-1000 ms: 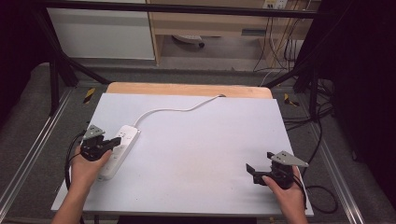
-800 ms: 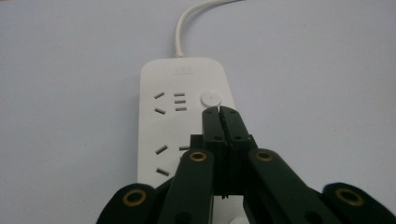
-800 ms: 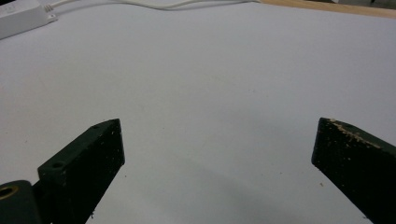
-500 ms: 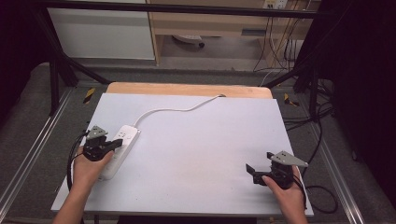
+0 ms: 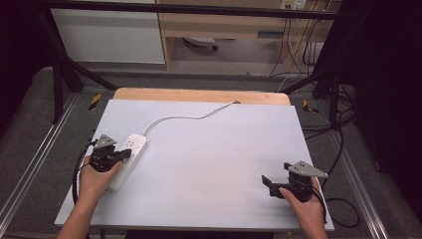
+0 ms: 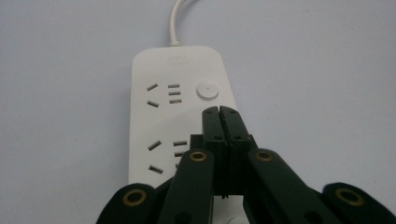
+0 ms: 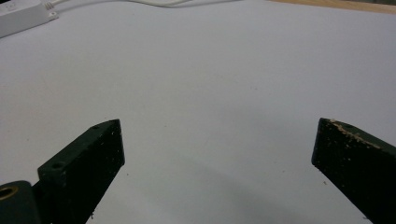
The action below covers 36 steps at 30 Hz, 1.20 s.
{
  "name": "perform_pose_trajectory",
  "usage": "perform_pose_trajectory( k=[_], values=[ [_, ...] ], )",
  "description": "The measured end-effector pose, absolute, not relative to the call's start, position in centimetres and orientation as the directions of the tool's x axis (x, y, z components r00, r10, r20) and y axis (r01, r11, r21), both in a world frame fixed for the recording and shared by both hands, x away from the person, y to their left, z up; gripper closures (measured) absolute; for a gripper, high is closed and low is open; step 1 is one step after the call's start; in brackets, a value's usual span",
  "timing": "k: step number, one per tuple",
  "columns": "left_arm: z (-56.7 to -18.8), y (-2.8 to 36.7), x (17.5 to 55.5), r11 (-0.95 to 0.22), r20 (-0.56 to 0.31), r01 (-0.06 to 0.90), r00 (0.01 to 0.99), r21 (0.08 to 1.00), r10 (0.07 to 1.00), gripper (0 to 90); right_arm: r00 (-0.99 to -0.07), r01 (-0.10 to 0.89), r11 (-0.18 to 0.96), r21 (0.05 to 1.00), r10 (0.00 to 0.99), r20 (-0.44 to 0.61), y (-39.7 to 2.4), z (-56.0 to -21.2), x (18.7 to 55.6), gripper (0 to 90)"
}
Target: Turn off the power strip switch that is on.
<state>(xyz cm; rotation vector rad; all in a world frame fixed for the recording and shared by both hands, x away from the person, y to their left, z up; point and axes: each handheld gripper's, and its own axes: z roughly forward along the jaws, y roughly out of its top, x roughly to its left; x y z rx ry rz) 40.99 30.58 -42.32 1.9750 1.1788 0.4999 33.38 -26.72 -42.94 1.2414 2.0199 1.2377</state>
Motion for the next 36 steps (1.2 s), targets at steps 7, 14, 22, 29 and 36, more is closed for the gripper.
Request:
perform_pose_trajectory(
  k=[7,14,22,29,36],
  values=[
    [-42.43,30.49,41.01,-0.284,-0.047,0.57,0.495,0.771,0.868,90.0,-0.486,0.456,0.186,0.87,0.871,0.068,-26.71,-42.92,33.36,3.1],
    [-42.59,30.49,41.0,-0.281,-0.049,0.572,0.493,0.771,0.869,90.0,-0.485,0.457,0.186,0.87,0.872,0.068,-26.7,-42.92,33.36,3.1],
    [-42.83,30.66,41.07,-0.255,-0.078,0.584,0.484,0.77,0.872,90.0,-0.482,0.458,0.184,0.87,0.874,0.069,-26.71,-42.89,33.31,3.1],
    [-42.8,30.6,41.03,-0.262,-0.069,0.583,0.483,0.769,0.873,90.0,-0.48,0.46,0.185,0.868,0.874,0.069,-26.68,-42.91,33.32,3.1],
    [-42.76,30.56,41.03,-0.264,-0.068,0.586,0.482,0.766,0.873,90.0,-0.48,0.462,0.186,0.867,0.875,0.068,-26.68,-42.95,33.36,3.1]
  ],
)
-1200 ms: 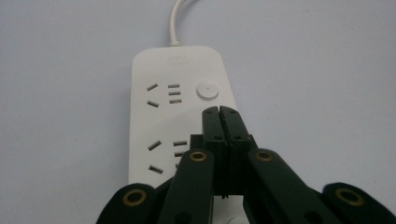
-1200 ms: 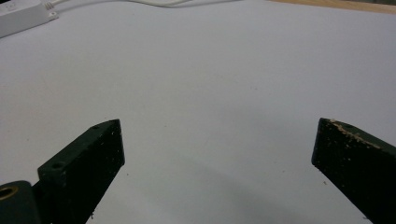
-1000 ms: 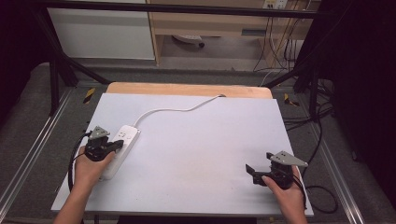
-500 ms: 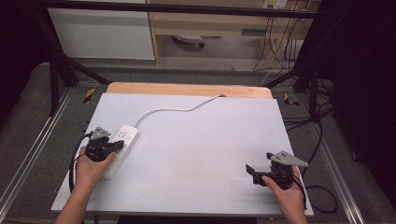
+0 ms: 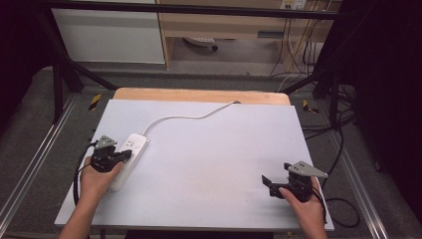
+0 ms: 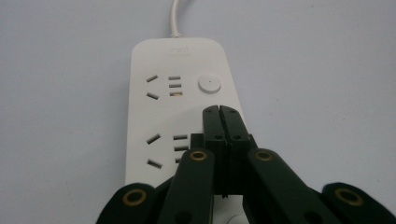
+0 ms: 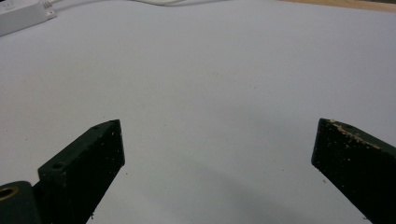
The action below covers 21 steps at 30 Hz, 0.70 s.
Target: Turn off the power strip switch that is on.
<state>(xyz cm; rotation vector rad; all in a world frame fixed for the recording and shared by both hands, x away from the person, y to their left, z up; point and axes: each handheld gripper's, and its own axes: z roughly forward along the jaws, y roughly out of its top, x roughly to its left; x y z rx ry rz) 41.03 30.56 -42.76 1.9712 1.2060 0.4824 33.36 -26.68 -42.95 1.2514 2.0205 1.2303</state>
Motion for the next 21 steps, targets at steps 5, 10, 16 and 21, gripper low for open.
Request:
perform_pose_trajectory(
  k=[5,10,16,21],
  values=[
    [-42.79,30.63,41.05,-0.253,-0.078,0.589,0.478,0.767,0.875,90.0,-0.48,0.462,0.187,0.867,0.875,0.067,-26.66,-42.96,33.36,3.2],
    [-42.78,30.64,41.07,-0.25,-0.082,0.592,0.476,0.766,0.876,90.0,-0.478,0.464,0.188,0.866,0.876,0.066,-26.69,-43.01,33.39,3.2],
    [-42.76,30.58,41.07,-0.253,-0.078,0.593,0.475,0.765,0.877,90.0,-0.477,0.466,0.187,0.865,0.877,0.067,-26.73,-43.02,33.39,3.2],
    [-42.69,30.41,41.07,-0.266,-0.062,0.59,0.476,0.762,0.877,90.0,-0.475,0.467,0.186,0.865,0.878,0.068,-26.79,-43.04,33.41,3.2]
  ],
)
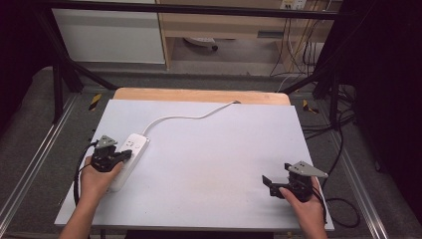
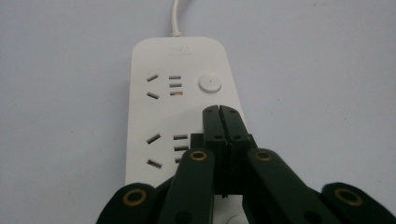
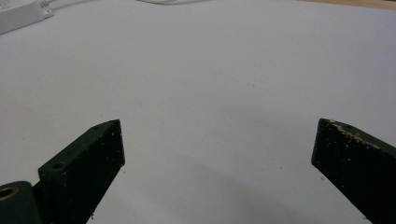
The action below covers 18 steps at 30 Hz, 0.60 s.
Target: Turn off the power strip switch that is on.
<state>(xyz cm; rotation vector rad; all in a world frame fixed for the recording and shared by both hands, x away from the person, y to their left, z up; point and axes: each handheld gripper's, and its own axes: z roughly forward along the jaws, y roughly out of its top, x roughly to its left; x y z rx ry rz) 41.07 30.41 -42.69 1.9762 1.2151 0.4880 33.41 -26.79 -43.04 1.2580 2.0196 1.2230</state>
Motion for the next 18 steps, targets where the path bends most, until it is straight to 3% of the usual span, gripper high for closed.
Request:
perform_pose_trajectory(
  k=[18],
  values=[
    [-42.57,30.16,41.05,-0.29,-0.036,0.59,0.477,0.754,0.878,90.0,-0.47,0.469,0.181,0.865,0.88,0.07,-26.9,-43.05,33.38,3.2]
  ],
)
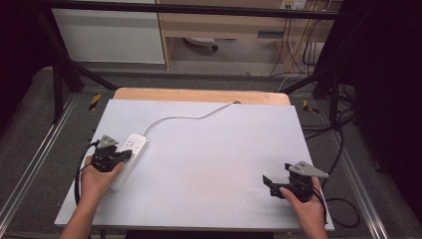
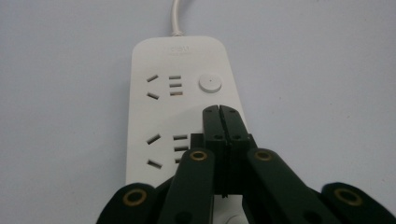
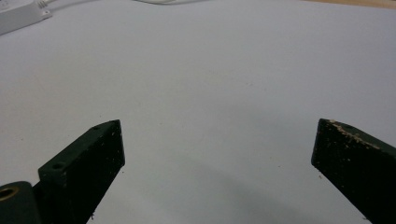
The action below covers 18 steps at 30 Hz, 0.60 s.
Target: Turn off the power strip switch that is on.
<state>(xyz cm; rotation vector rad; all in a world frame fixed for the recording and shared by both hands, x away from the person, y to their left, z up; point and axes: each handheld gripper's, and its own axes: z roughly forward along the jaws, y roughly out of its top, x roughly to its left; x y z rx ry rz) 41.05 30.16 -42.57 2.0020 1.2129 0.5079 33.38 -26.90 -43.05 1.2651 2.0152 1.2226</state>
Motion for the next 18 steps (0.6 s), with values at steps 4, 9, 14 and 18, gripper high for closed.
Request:
perform_pose_trajectory(
  k=[4,9,14,18],
  values=[
    [-42.59,30.1,41.1,-0.29,-0.036,0.588,0.478,0.755,0.878,90.0,-0.469,0.469,0.179,0.865,0.88,0.072,-26.89,-43.02,33.36,3.2],
    [-42.61,30.16,41.11,-0.281,-0.046,0.592,0.475,0.755,0.879,90.0,-0.467,0.469,0.178,0.865,0.881,0.073,-26.93,-43.0,33.34,3.2],
    [-42.55,30.2,41.14,-0.284,-0.047,0.598,0.476,0.75,0.878,90.0,-0.468,0.469,0.177,0.865,0.881,0.073,-26.92,-42.98,33.32,3.2],
    [-42.6,30.1,41.12,-0.288,-0.039,0.594,0.475,0.751,0.879,90.0,-0.468,0.469,0.177,0.865,0.881,0.073,-26.92,-42.98,33.32,3.3]
  ],
)
